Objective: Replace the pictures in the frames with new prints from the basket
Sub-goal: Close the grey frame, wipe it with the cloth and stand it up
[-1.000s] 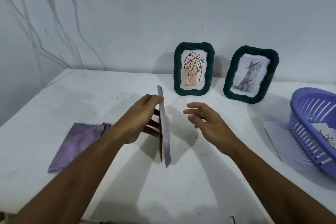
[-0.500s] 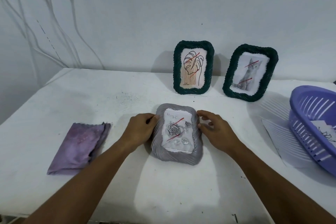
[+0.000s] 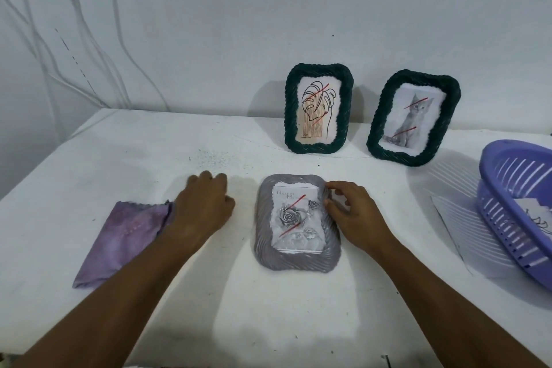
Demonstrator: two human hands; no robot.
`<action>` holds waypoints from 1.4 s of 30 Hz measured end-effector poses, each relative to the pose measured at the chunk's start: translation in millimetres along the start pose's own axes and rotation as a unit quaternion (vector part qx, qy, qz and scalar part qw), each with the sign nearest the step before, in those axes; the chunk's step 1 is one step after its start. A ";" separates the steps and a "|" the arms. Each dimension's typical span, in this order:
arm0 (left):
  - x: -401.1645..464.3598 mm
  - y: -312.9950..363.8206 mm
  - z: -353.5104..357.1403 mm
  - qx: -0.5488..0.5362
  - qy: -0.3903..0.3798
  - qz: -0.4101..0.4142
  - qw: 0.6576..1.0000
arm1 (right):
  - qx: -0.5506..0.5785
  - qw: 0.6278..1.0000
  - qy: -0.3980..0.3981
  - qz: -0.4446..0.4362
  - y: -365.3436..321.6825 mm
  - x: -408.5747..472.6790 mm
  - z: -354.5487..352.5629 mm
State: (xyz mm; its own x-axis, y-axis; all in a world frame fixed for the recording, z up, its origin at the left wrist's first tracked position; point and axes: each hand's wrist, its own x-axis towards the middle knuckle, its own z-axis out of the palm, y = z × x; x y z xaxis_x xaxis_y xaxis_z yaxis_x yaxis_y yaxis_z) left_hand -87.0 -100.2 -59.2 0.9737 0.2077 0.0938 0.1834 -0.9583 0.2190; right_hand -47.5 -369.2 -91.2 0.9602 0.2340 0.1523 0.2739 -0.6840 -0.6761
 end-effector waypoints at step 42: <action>-5.8 80.3 -76.9 -0.561 -0.042 -0.042 0.826 | 0.424 0.899 -0.109 0.033 -91.3 -10.3 -7.6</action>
State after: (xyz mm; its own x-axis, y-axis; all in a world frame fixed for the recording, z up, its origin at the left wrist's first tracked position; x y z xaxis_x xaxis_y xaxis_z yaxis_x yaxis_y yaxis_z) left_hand -88.4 -163.3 32.5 0.9784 0.2053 -0.0251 0.0562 -0.1470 0.9875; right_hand -82.1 -314.4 -25.6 0.9144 0.4047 0.0090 -0.0119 0.0491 -0.9987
